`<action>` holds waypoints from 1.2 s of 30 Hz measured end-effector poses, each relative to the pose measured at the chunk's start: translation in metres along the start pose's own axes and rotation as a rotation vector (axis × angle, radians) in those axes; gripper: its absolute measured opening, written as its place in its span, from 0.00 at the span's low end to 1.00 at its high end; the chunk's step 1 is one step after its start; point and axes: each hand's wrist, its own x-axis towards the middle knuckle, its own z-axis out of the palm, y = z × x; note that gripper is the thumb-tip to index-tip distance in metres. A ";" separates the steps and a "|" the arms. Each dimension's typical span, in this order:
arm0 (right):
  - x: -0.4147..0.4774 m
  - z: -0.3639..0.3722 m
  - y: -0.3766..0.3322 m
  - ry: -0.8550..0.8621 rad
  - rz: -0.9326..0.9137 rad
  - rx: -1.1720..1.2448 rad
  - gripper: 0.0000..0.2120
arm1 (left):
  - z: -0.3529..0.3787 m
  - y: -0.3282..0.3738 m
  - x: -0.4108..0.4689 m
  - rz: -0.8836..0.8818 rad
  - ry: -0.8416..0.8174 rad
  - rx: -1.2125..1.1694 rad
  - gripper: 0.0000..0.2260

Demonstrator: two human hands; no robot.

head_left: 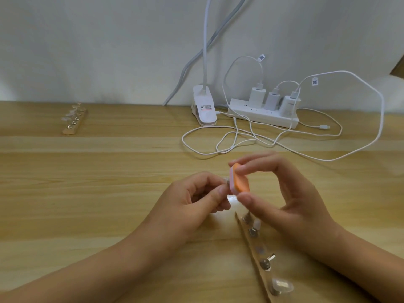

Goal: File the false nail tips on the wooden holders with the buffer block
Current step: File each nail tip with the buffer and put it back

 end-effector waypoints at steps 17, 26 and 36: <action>0.003 -0.004 0.007 0.013 0.229 0.058 0.11 | -0.001 0.000 0.000 -0.023 0.004 0.033 0.06; 0.005 -0.006 0.012 0.030 0.296 0.086 0.09 | -0.001 0.002 -0.002 -0.021 0.003 0.015 0.04; 0.000 -0.011 0.000 -0.048 0.091 0.172 0.10 | -0.002 0.004 -0.001 -0.034 -0.022 -0.034 0.03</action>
